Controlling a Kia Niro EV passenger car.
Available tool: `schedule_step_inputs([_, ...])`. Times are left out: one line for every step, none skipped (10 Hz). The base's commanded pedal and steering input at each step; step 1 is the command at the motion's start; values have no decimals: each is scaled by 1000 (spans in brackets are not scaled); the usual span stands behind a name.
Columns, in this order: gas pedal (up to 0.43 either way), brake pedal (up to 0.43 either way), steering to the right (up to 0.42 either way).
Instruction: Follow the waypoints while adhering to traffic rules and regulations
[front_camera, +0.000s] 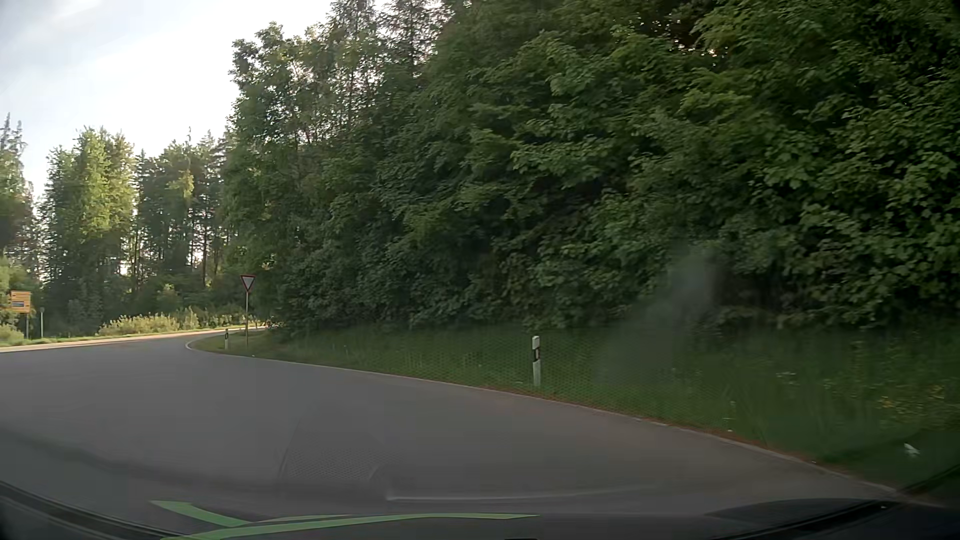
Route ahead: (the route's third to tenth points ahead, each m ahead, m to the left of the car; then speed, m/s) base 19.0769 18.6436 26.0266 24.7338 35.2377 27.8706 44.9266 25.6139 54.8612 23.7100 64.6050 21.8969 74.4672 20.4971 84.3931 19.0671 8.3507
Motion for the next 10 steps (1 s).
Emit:
schedule_step_inputs([79, 0, -206])
schedule_step_inputs([79, 0, -206])
schedule_step_inputs([79, 0, -205])
schedule_step_inputs([79, 0, -205])
schedule_step_inputs([79, 0, -202])
schedule_step_inputs([79, 0, -201])
schedule_step_inputs([79, 0, -201])
schedule_step_inputs([79, 0, -199])
schedule_step_inputs([79, 0, -195])
schedule_step_inputs([79, 0, -189])
